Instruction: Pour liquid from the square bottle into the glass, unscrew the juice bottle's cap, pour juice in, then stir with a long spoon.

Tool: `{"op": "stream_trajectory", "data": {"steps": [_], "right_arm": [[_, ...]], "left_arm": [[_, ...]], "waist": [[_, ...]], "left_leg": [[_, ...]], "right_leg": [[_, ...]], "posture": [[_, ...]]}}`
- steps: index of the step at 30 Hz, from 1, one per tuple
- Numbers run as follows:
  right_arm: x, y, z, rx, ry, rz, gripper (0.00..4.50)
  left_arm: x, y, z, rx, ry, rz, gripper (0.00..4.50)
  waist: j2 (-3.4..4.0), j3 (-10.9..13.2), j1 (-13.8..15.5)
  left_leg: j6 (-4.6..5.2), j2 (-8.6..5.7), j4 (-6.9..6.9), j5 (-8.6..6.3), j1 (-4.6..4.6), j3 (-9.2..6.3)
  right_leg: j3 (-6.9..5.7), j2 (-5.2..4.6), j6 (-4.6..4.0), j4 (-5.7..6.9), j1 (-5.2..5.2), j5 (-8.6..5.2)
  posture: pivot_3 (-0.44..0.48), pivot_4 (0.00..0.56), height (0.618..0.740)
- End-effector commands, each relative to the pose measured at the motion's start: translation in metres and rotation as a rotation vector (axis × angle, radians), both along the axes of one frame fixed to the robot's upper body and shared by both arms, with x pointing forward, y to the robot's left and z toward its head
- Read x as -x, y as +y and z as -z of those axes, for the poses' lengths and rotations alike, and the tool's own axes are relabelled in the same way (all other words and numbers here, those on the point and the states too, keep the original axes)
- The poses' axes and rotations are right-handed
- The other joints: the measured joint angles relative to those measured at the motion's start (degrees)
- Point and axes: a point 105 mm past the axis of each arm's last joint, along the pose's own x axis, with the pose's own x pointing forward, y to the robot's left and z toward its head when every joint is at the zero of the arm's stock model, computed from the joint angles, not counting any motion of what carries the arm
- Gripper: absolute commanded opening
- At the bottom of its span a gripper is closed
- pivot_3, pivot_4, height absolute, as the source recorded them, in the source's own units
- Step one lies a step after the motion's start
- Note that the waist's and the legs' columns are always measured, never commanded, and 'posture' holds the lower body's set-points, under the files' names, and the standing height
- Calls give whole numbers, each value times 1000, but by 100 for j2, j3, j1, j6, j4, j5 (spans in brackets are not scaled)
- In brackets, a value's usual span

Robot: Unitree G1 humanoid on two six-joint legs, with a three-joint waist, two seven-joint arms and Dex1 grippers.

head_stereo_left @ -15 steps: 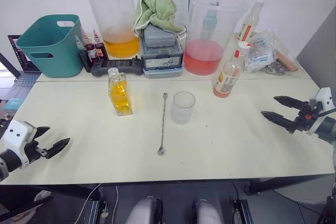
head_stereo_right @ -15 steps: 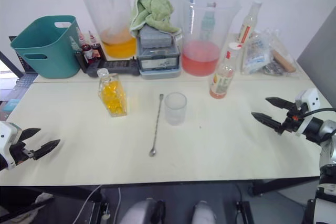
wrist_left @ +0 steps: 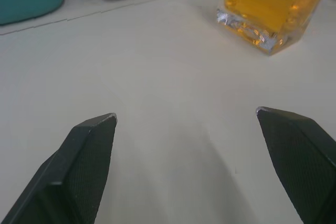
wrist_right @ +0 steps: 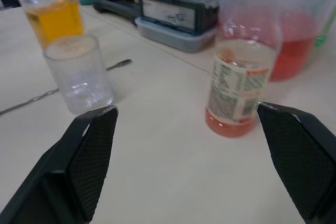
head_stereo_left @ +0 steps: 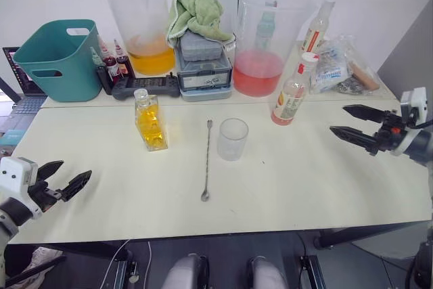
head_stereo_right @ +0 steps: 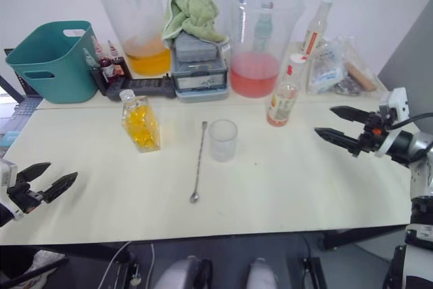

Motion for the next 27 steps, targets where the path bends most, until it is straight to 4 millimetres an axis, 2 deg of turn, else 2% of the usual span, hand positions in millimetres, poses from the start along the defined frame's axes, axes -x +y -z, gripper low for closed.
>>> {"op": "stream_trajectory", "data": {"steps": [1,5,7,9,14,20,27], "right_arm": [[11,40,-26,12,-16,-195,4465],[21,77,-29,40,8,-368,4465],[23,85,-30,48,2,-402,4465],[23,98,-33,70,-30,-446,4465],[25,120,-38,93,-58,-548,4465],[20,123,-38,127,-78,-563,4465],[22,113,-37,140,-95,-509,4465]], "left_arm": [[15,-22,-24,54,-105,-18,4500],[34,-53,-28,54,-176,-46,4500],[39,-61,-30,52,-211,-63,4500],[44,-82,-26,99,-224,-83,4500],[40,-109,-17,138,-269,-226,4500],[24,-123,-9,148,-312,-337,4500],[-6,-142,1,219,-276,-313,4500]], "waist": [[2,1,9],[-8,1,14],[-17,0,45],[-25,0,111],[-29,2,228],[-50,-4,328],[-51,-4,324]], "left_leg": [[0,-1,1,0,0,0],[10,-2,3,-7,-5,9],[10,-2,4,-7,-5,9],[8,-4,7,-6,-6,10],[9,-14,17,-6,-12,24],[12,-9,30,-7,-15,24],[17,-5,43,-9,-20,22]], "right_leg": [[-1,0,0,0,2,0],[8,-33,8,-11,1,6],[3,-33,8,-14,3,6],[-3,-32,8,-14,4,6],[6,-10,15,-19,5,12],[8,2,12,-18,6,13],[6,12,12,-13,3,13]], "posture": [[0,150,740],[0,150,740],[0,150,740],[0,150,740],[0,150,740],[0,150,740],[0,150,740]]}}
